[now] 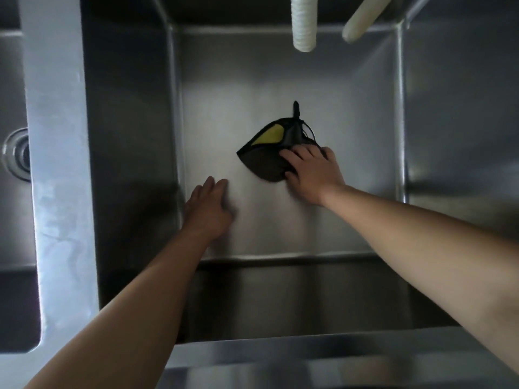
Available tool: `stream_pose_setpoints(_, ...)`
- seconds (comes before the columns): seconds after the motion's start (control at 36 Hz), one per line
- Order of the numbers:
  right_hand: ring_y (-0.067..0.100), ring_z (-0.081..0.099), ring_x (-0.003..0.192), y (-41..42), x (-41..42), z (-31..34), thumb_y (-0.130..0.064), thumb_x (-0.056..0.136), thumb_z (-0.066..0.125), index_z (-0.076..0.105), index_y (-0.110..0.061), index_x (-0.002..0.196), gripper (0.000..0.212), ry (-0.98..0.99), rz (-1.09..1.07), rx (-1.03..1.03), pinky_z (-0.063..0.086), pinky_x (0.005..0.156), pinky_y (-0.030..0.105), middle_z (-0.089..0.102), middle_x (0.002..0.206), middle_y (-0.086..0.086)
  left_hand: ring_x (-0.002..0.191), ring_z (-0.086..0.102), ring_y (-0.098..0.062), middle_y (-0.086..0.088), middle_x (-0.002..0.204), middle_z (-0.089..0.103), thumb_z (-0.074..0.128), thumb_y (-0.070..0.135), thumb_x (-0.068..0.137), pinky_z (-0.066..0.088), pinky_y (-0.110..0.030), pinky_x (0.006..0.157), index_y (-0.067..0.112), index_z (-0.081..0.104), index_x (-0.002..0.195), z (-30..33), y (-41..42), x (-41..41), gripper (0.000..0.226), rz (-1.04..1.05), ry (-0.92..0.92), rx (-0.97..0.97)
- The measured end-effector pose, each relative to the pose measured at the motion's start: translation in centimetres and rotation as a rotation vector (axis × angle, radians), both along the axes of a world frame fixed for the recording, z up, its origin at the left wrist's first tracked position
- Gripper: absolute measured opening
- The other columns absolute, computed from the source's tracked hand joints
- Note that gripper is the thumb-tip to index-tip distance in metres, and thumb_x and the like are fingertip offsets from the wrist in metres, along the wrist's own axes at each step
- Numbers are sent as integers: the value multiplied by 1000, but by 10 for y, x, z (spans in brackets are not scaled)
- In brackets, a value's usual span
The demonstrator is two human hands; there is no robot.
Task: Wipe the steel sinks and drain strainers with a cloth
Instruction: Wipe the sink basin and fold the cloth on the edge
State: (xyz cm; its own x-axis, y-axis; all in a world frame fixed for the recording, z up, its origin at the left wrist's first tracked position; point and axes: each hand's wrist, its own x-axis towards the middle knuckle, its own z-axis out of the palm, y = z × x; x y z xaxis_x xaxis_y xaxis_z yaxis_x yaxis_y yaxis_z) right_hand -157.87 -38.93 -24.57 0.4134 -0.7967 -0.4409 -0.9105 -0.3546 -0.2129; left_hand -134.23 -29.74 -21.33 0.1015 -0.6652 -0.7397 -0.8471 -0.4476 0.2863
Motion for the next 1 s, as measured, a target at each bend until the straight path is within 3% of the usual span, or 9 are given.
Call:
stream_pose_setpoints(0.22,39,36,120,42,3,15,-19,91,53,54,-28,130,40,26,-299,-3,49,85,49,43,138,8,153,2,-29,2,168,0,54,23,91,15,-44,121,34,18,157,-5,-7,1,76,11,14,26)
stream_pose_setpoints(0.33,36,33,116,66,7,20,-18,89,56,57,-30,124,38,72,-306,79,45,71,40,42,133,4,151,-21,-34,-2,165,-24,56,28,91,11,-54,120,45,8,156,-13,-9,-11,82,-4,61,135)
stream_pose_setpoints(0.44,35,36,115,81,13,34,-16,84,61,64,-32,113,33,89,-173,288,40,71,34,44,123,-2,149,-27,-34,-3,161,-34,59,31,90,7,-55,119,47,3,155,-11,-5,-17,88,-44,27,168)
stream_pose_setpoints(0.53,30,53,120,80,17,57,-14,83,71,70,-29,119,39,57,-234,621,42,86,26,59,130,1,152,-13,-33,-3,166,-17,59,22,88,14,-51,120,40,10,157,6,-3,-15,87,-30,10,149)
stream_pose_setpoints(0.58,23,61,115,81,15,80,-12,82,73,72,-24,120,40,0,-319,707,42,84,20,67,126,2,152,4,-36,-7,166,3,59,21,87,22,-50,119,34,14,157,23,-3,-14,84,-32,31,154)
stream_pose_setpoints(0.72,24,64,111,89,-3,148,-6,81,73,76,-16,112,33,-248,-534,456,45,89,24,71,116,7,141,39,-26,-8,155,39,74,13,83,34,-36,115,26,34,154,81,-2,-28,83,23,337,2)
stream_pose_setpoints(0.81,24,63,108,95,-20,191,-5,76,76,76,-13,108,32,-335,-609,247,46,96,29,69,115,10,122,56,-24,-8,135,59,73,11,87,46,-29,101,21,54,139,125,4,-38,56,312,589,-121)
stream_pose_setpoints(0.89,17,61,105,103,-36,234,-6,76,78,76,-10,106,30,-438,-693,115,41,95,21,67,112,5,110,65,-16,0,113,71,67,28,95,48,-31,97,21,65,125,169,12,-45,31,533,761,-143)
stream_pose_setpoints(1.0,9,59,105,113,-54,281,-10,77,82,76,-7,105,29,-613,-825,1,36,88,2,64,109,-6,123,55,-10,2,128,64,86,25,74,43,-29,102,34,60,127,215,23,-61,59,413,904,-148)
